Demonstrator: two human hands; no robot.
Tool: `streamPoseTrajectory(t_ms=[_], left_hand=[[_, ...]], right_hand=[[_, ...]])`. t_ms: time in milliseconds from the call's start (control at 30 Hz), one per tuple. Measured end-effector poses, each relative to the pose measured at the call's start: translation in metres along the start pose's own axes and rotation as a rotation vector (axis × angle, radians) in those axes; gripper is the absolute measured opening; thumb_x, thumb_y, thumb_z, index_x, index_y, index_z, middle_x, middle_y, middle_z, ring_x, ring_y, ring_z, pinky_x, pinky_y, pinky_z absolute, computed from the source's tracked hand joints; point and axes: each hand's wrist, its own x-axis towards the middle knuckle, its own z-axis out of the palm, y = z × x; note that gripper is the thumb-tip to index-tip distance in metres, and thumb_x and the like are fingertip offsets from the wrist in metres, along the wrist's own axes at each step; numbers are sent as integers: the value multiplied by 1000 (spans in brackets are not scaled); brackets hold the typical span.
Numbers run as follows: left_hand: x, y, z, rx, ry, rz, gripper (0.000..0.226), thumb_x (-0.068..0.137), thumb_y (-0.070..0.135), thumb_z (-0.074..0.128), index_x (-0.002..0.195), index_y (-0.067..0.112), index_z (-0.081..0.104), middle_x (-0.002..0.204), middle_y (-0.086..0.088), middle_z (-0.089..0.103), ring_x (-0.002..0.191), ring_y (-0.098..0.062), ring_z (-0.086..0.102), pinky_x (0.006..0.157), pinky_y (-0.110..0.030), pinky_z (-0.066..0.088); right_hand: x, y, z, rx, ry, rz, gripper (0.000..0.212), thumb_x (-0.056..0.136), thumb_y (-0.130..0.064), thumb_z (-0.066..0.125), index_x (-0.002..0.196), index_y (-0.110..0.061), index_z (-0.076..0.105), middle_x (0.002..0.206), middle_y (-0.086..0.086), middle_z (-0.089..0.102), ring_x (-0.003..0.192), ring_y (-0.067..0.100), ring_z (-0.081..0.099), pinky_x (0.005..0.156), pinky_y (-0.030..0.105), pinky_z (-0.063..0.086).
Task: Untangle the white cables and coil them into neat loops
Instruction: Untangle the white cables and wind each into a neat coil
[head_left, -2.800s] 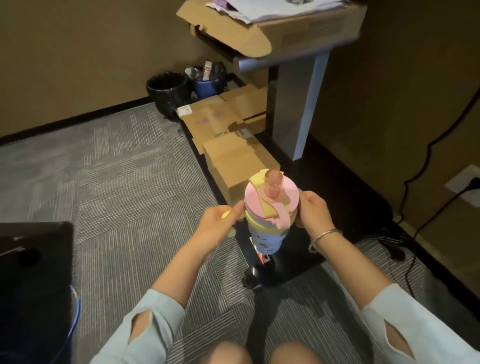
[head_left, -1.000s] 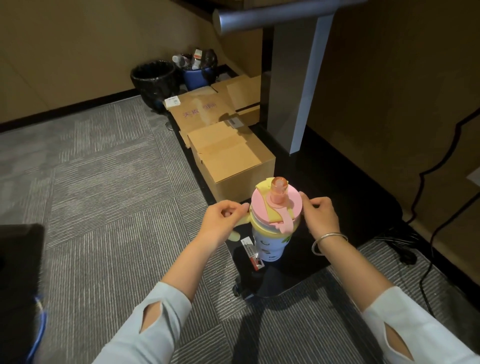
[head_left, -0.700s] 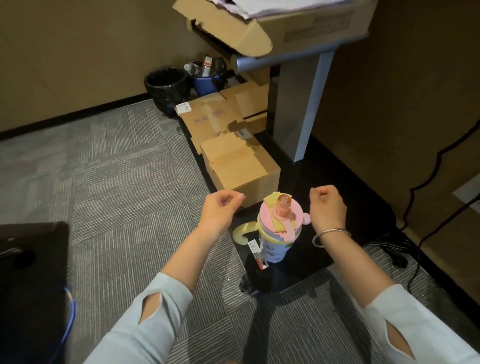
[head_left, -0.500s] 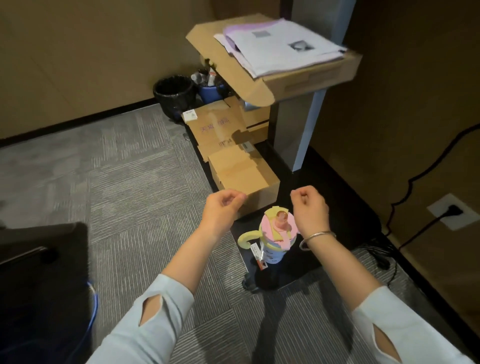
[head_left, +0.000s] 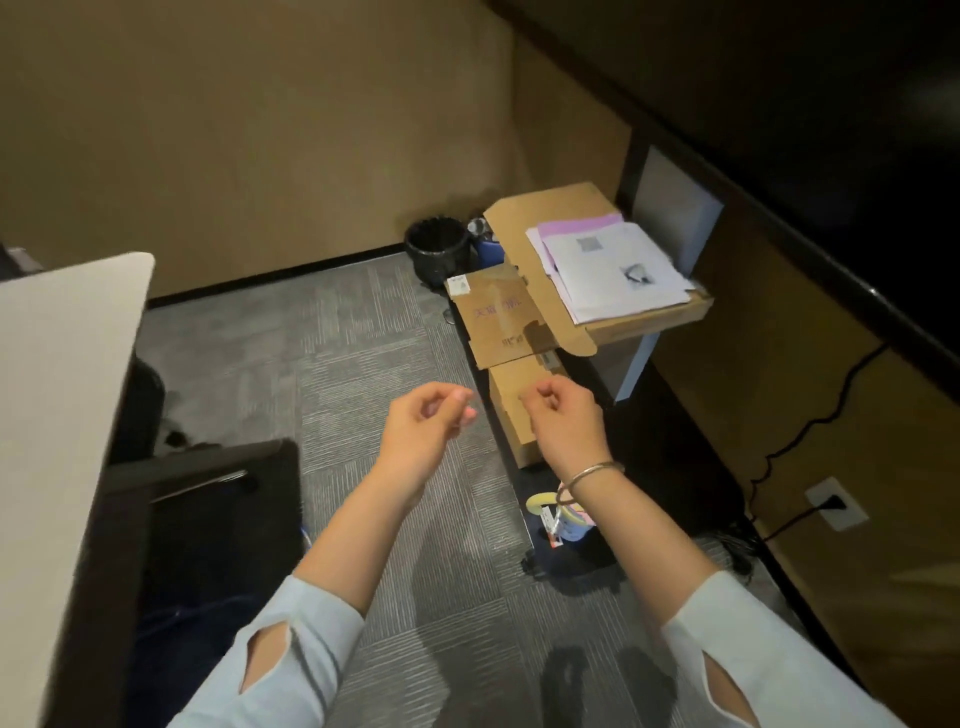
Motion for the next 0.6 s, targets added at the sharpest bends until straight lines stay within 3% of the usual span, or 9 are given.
streamPoseTrajectory(t_ms=[100, 200, 500, 600], left_hand=[[-36, 36, -40, -24, 55, -12, 15, 98, 14, 55, 93, 15, 68, 73, 2, 69, 77, -13, 63, 80, -32, 49], [-77, 65, -78, -32, 106, 8, 15, 98, 13, 55, 91, 16, 68, 69, 4, 69, 73, -10, 63, 77, -29, 49], [-227, 91, -160, -78, 406, 57, 13, 95, 6, 56, 88, 7, 67, 63, 2, 65, 58, -2, 59, 66, -16, 51], [-284, 89, -173, -92, 502, 46, 14, 95, 6, 56, 87, 8, 68, 61, 4, 65, 58, -4, 57, 65, -18, 48]], right_hand=[[-35, -56, 7, -30, -94, -47, 23, 94, -20, 57, 71, -18, 57, 62, -5, 52, 60, 9, 48, 61, 24, 43], [-70, -101, 20, 5, -206, -88, 17, 93, -22, 58, 80, -13, 64, 66, -1, 57, 64, 13, 53, 67, 34, 50], [-182, -160, 74, 54, -441, -195, 21, 90, -17, 60, 70, -24, 59, 61, -5, 54, 64, 16, 52, 68, 38, 47], [-226, -163, 90, 85, -507, -216, 24, 88, -17, 62, 66, -26, 58, 59, -6, 54, 62, 16, 52, 65, 38, 45]])
